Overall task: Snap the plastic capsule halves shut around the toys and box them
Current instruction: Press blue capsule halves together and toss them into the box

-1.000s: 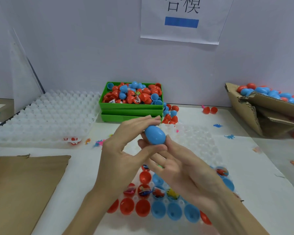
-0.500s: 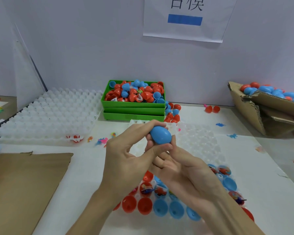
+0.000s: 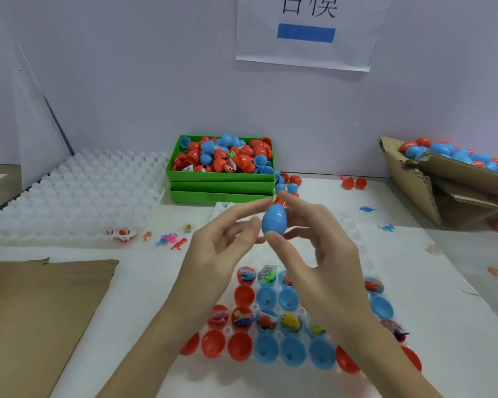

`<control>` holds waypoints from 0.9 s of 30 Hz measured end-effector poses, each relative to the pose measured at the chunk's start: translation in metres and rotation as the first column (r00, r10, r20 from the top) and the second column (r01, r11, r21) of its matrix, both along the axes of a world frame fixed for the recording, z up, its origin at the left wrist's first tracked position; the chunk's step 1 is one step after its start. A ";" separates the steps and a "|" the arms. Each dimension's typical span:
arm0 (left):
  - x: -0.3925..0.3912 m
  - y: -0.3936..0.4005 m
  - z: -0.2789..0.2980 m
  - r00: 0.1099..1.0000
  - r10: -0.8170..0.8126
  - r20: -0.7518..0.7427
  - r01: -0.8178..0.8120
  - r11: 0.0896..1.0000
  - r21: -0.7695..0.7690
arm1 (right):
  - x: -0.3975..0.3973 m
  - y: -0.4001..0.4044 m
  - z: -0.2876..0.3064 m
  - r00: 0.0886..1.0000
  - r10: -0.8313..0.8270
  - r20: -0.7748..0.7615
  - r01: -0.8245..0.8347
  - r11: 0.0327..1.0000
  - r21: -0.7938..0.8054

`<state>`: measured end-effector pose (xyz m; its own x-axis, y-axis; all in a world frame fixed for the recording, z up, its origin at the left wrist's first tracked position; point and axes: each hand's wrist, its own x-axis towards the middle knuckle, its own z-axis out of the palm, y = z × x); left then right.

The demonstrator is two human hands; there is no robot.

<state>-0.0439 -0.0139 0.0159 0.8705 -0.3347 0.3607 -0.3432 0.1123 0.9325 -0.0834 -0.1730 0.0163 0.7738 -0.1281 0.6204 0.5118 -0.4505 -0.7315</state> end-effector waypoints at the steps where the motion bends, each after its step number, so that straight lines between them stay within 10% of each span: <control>1: 0.001 0.000 -0.001 0.999 0.011 -0.044 -0.012 1.000 -0.021 | 0.002 -0.001 -0.001 0.996 -0.059 0.073 0.069 0.987 -0.143; 9: 0.007 0.002 -0.004 0.924 -0.180 -0.336 0.092 0.961 -0.262 | -0.001 0.003 -0.006 0.971 -0.083 0.225 0.157 0.930 -0.333; 21: -0.001 -0.011 -0.005 0.977 0.167 -0.132 -0.169 0.986 0.001 | 0.006 -0.009 -0.002 0.995 -0.055 0.085 0.081 0.937 -0.341; 24: 0.005 -0.007 -0.003 0.958 0.245 -0.148 -0.251 0.968 -0.021 | 0.014 -0.027 0.010 0.991 -0.105 -0.086 0.095 0.988 -0.120; 27: 0.011 0.001 -0.003 0.937 0.312 -0.155 -0.322 0.946 -0.041 | 0.039 -0.074 0.039 0.947 0.118 -0.299 0.069 0.833 0.548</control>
